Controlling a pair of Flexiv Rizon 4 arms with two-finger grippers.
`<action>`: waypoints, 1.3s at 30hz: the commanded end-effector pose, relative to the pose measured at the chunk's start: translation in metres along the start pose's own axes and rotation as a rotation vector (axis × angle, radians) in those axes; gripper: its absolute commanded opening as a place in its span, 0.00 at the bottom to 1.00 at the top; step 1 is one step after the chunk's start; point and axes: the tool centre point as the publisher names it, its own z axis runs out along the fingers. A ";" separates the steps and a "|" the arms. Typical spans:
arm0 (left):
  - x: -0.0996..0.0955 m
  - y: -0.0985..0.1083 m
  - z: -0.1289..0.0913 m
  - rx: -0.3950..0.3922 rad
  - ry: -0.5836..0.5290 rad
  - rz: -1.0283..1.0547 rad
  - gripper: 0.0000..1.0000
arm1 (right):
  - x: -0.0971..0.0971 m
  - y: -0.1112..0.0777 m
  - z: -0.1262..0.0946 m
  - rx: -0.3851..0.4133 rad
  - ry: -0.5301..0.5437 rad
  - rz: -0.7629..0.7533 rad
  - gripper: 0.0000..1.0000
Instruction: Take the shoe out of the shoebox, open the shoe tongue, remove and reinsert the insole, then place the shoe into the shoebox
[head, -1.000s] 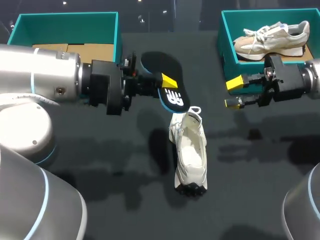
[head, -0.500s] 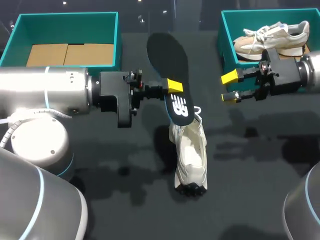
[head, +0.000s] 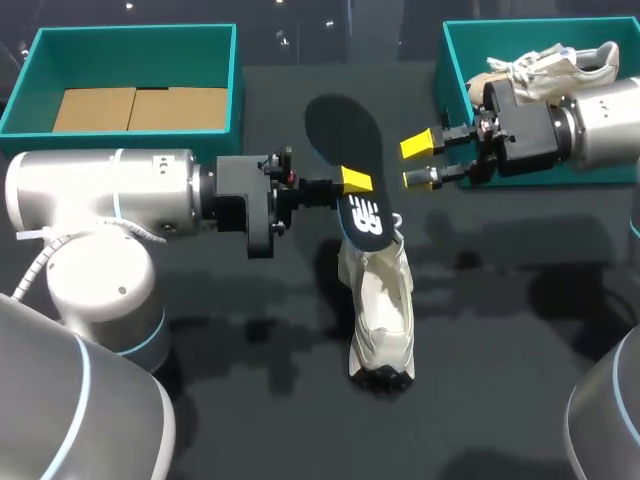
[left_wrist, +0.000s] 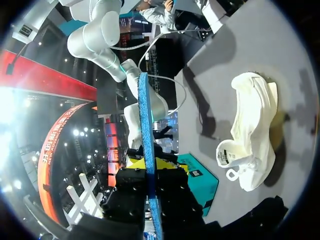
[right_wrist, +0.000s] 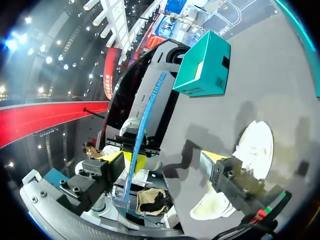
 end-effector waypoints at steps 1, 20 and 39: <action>0.006 0.009 0.012 0.031 -0.001 0.009 0.00 | 0.001 0.001 0.009 0.009 0.015 -0.008 1.00; 0.020 0.005 0.025 0.046 0.008 0.074 0.00 | 0.003 0.005 0.029 0.037 0.089 0.171 0.47; 0.026 0.003 0.033 0.018 0.013 0.074 0.00 | 0.000 0.008 0.036 0.044 0.115 0.214 0.00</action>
